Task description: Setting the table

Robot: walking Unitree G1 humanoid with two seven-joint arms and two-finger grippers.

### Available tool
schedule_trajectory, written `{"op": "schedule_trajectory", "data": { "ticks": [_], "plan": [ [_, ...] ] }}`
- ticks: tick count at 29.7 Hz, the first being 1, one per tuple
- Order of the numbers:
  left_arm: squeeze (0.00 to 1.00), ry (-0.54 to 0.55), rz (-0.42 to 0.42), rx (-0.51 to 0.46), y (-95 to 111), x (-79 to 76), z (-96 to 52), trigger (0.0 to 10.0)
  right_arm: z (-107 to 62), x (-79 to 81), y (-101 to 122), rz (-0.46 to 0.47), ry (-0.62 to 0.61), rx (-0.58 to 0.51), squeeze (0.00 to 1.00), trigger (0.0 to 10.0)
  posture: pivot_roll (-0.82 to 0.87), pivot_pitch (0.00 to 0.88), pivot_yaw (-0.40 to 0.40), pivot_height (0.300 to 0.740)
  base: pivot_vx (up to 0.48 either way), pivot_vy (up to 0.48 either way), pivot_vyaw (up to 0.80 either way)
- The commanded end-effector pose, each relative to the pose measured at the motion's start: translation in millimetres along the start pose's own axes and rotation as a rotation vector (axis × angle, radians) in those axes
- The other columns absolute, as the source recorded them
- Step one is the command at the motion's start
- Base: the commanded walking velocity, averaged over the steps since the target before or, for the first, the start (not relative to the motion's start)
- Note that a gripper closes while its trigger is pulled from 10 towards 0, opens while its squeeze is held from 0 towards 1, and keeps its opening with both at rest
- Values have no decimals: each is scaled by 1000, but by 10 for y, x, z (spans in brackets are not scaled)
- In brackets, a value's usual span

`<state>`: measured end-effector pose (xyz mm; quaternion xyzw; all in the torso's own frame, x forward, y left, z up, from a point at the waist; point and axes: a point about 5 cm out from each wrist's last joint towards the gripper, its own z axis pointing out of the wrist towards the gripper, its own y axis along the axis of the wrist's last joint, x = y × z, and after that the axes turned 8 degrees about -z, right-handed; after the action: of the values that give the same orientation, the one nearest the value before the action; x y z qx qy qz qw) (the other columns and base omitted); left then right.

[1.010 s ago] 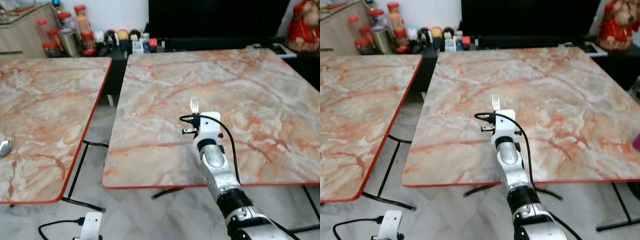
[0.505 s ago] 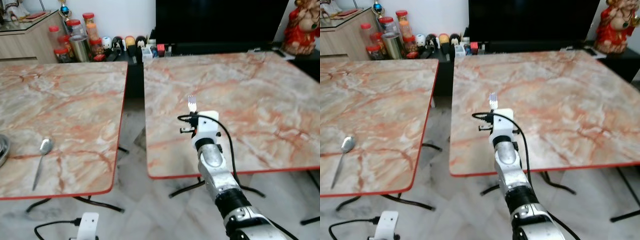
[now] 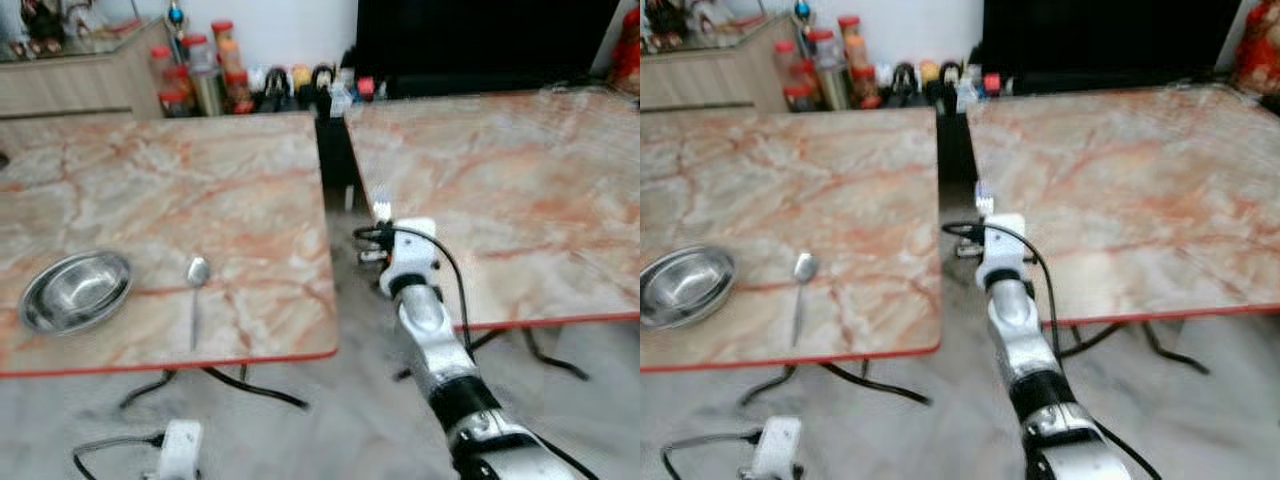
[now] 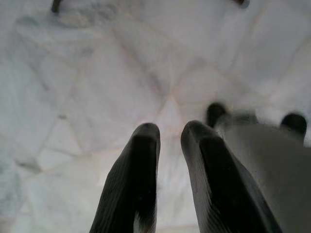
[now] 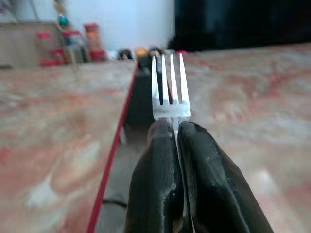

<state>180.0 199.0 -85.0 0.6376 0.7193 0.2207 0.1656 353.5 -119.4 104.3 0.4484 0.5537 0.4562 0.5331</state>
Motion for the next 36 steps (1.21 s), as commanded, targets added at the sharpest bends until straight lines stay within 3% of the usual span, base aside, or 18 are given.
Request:
{"op": "schedule_trajectory", "data": {
  "ticks": [1,14,36],
  "plan": [
    [0,15,3,-9,51,67,2,10000,28,53,98,6,12,-33,0,10000,-30,0,21,740,0,480,0],
    [0,15,1,-10,48,55,2,10000,33,43,90,3,13,-28,0,10000,-28,0,17,740,0,469,0],
    [0,13,-16,-53,131,48,6,10000,36,56,82,-15,22,-21,0,10000,-29,0,18,740,11,0,0]
  ]
}}
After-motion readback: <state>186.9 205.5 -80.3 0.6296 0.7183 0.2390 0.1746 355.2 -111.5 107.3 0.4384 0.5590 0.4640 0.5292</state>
